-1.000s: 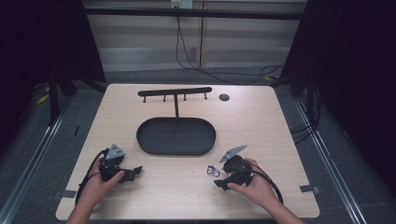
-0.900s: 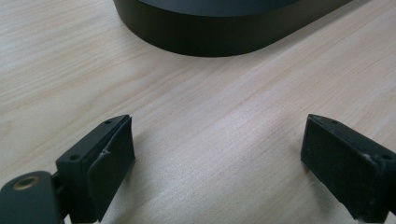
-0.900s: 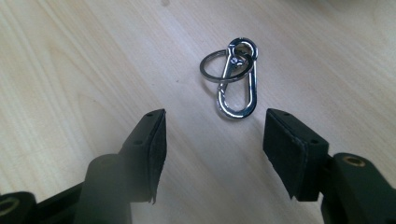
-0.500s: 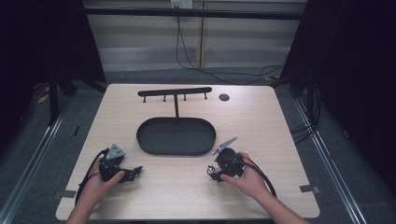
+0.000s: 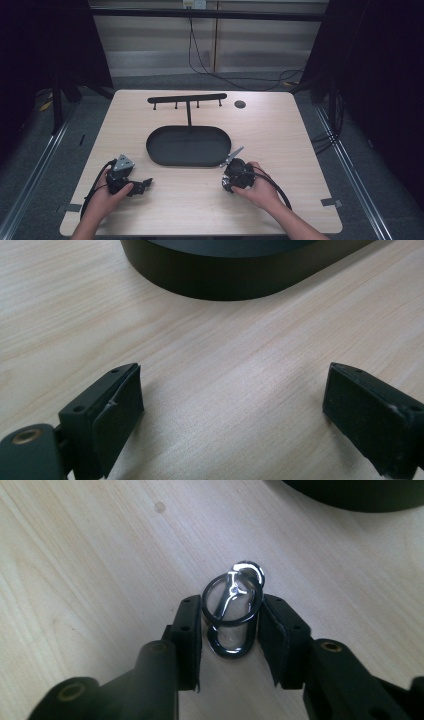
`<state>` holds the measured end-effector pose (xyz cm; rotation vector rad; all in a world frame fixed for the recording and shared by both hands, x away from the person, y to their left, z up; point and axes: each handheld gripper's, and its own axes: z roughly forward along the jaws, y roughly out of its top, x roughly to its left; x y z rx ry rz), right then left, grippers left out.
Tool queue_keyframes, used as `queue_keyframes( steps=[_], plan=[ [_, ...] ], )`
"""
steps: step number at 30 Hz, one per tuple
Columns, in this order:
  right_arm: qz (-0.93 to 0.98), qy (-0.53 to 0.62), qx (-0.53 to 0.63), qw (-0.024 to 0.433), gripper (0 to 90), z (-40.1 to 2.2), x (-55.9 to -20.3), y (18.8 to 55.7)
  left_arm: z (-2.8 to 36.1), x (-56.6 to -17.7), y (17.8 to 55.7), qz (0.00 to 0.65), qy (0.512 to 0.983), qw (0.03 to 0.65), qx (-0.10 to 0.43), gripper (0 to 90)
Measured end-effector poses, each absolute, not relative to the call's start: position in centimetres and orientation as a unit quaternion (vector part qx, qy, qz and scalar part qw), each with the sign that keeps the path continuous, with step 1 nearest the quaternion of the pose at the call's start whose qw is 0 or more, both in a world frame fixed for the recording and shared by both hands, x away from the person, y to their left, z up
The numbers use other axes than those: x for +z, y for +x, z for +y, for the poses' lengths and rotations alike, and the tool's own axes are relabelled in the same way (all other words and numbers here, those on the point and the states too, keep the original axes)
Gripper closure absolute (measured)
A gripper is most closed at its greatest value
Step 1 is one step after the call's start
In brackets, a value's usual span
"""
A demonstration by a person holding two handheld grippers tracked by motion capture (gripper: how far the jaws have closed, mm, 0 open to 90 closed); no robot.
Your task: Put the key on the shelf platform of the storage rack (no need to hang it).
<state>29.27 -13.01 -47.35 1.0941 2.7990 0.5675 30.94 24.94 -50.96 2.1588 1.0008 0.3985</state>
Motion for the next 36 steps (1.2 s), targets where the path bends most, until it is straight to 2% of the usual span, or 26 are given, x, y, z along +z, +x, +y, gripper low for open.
queue_keyframes(
  steps=[12, 13, 27, 28, 29, 32, 36],
  plan=[
    [0.914, 0.355, 0.191, 0.042, 69.0, -13.3, -46.9, 29.3, 24.9, -51.0, 30.9, 0.387, 0.836, 0.356, 0.154, 8.9],
    [0.911, 0.351, 0.213, 0.037, 90.0, -13.5, -46.5, 29.3, 24.9, -51.0, 30.9, 0.387, 0.837, 0.356, 0.154, 8.8],
    [0.906, 0.363, 0.213, 0.044, 89.6, -14.8, -45.3, 30.1, 24.9, -51.0, 30.9, 0.386, 0.837, 0.356, 0.154, 8.8],
    [0.903, 0.368, 0.216, 0.053, 79.7, -15.1, -45.3, 30.3, 24.9, -51.0, 30.9, 0.386, 0.837, 0.356, 0.154, 8.7],
    [0.897, 0.375, 0.222, 0.077, 63.2, -15.7, -45.3, 30.6, 24.9, -51.0, 30.9, 0.386, 0.837, 0.356, 0.154, 8.7],
    [0.898, 0.373, 0.225, 0.064, 61.4, -16.2, -45.4, 30.7, 24.9, -51.0, 30.9, 0.386, 0.837, 0.356, 0.154, 8.7],
    [0.912, 0.348, 0.210, 0.059, 51.1, -15.9, -46.3, 30.6, 24.9, -51.0, 30.9, 0.386, 0.837, 0.356, 0.154, 8.7]
  ],
)
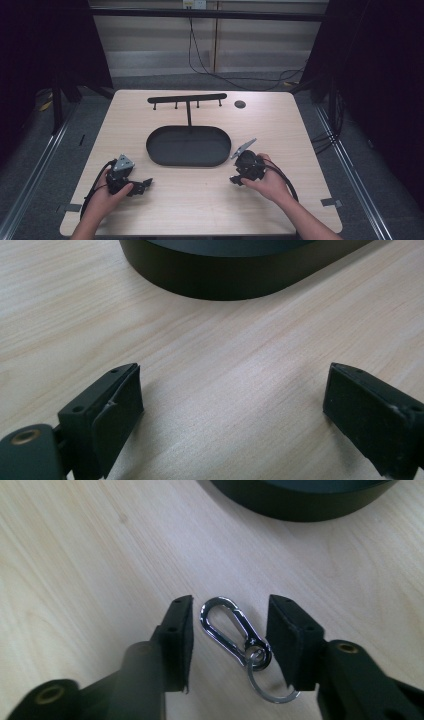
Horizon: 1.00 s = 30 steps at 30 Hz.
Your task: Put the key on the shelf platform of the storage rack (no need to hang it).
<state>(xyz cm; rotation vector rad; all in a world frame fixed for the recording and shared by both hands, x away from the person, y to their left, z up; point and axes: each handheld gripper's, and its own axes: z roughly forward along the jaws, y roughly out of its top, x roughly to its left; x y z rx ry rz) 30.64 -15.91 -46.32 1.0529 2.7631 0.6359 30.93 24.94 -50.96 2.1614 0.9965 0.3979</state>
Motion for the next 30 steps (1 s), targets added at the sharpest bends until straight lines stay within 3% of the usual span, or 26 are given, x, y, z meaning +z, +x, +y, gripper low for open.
queue_keyframes(
  steps=[4, 8, 16, 17, 30],
  plan=[
    [0.919, 0.337, 0.193, 0.062, 49.2, -16.0, -47.2, 31.0, 24.9, -51.0, 30.9, 0.386, 0.837, 0.356, 0.154, 8.7],
    [0.919, 0.346, 0.181, 0.045, 71.6, -16.1, -47.3, 30.9, 24.9, -51.0, 30.9, 0.386, 0.837, 0.356, 0.153, 8.5],
    [0.912, 0.368, 0.178, 0.026, 74.4, -16.3, -47.0, 30.9, 24.9, -51.0, 30.9, 0.385, 0.837, 0.356, 0.153, 8.5],
    [0.905, 0.368, 0.212, 0.022, 86.4, -16.5, -46.2, 30.9, 24.9, -51.0, 30.9, 0.386, 0.837, 0.357, 0.153, 8.4],
    [0.916, 0.356, 0.181, 0.034, 86.5, -15.7, -45.4, 31.1, 24.9, -51.0, 30.9, 0.385, 0.838, 0.357, 0.152, 8.1]
  ],
)
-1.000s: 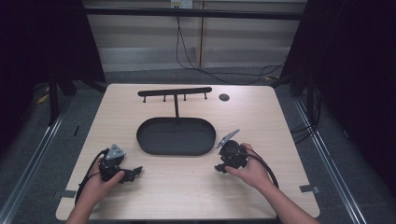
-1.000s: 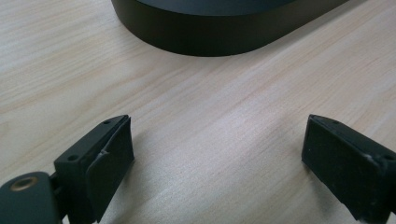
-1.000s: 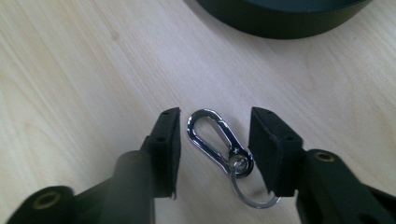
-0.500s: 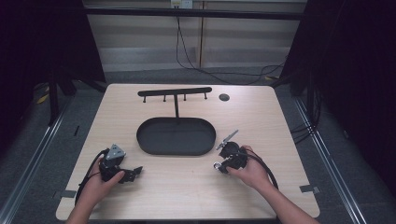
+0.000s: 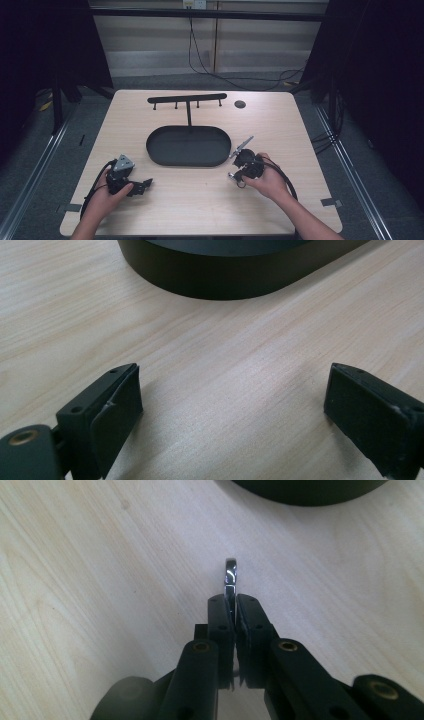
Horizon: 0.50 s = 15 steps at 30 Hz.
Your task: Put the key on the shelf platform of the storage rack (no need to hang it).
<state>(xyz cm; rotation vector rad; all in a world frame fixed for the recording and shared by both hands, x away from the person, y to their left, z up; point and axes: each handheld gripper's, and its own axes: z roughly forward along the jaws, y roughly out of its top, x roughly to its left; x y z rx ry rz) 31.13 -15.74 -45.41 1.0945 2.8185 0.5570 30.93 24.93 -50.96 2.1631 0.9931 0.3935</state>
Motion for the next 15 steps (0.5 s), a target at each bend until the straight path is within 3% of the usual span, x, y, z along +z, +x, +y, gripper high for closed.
queue_keyframes(
  steps=[15],
  plan=[
    [0.914, 0.358, 0.184, 0.047, 86.7, -15.6, -41.7, 32.0, 24.9, -51.0, 30.9, 0.384, 0.838, 0.357, 0.153, 8.1]
  ],
)
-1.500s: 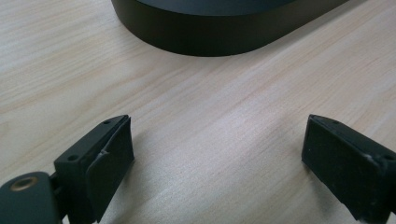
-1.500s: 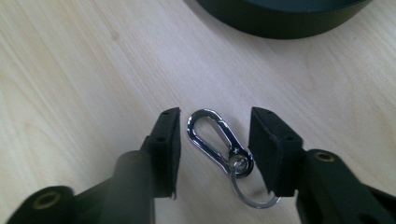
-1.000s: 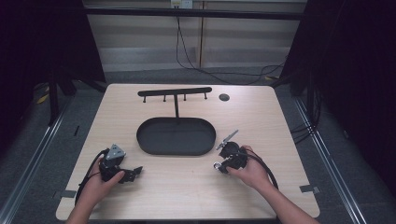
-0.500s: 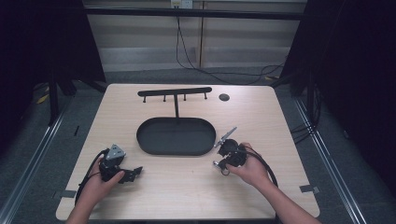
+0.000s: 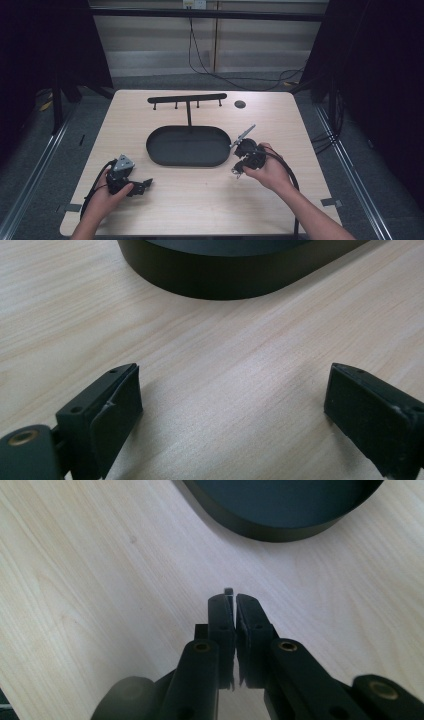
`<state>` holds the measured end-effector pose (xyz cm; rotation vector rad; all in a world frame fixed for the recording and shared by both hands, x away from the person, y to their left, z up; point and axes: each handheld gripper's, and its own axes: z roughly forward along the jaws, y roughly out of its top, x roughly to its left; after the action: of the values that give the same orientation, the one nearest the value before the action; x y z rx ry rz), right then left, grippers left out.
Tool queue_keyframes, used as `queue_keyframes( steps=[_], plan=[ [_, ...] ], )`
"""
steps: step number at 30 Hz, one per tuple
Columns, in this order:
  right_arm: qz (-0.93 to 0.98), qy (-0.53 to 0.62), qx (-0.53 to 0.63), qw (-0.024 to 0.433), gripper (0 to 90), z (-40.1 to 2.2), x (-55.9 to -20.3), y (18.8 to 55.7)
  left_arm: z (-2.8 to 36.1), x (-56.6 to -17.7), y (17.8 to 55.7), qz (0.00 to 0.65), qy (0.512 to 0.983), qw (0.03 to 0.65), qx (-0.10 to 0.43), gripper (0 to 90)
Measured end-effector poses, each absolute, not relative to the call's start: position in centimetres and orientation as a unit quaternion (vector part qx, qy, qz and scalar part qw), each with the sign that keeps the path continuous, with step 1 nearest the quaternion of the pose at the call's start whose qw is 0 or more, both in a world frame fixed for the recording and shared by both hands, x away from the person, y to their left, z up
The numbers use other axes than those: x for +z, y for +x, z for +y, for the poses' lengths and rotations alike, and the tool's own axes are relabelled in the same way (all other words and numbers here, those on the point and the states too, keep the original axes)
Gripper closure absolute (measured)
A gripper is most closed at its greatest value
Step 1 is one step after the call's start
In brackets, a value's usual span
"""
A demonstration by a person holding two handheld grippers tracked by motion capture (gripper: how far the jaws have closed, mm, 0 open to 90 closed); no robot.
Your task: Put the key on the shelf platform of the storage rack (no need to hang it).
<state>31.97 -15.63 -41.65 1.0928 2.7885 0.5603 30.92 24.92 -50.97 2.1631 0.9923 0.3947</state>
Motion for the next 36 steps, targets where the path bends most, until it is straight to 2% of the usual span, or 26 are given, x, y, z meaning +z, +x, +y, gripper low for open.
queue_keyframes(
  steps=[21, 36],
  plan=[
    [0.909, 0.358, 0.205, 0.060, 86.6, -14.1, -38.3, 33.9, 24.9, -51.0, 30.9, 0.384, 0.838, 0.357, 0.152, 8.0],
    [0.904, 0.360, 0.219, 0.072, 86.6, -12.5, -37.7, 35.7, 24.9, -51.0, 30.9, 0.384, 0.838, 0.357, 0.152, 7.9]
  ],
)
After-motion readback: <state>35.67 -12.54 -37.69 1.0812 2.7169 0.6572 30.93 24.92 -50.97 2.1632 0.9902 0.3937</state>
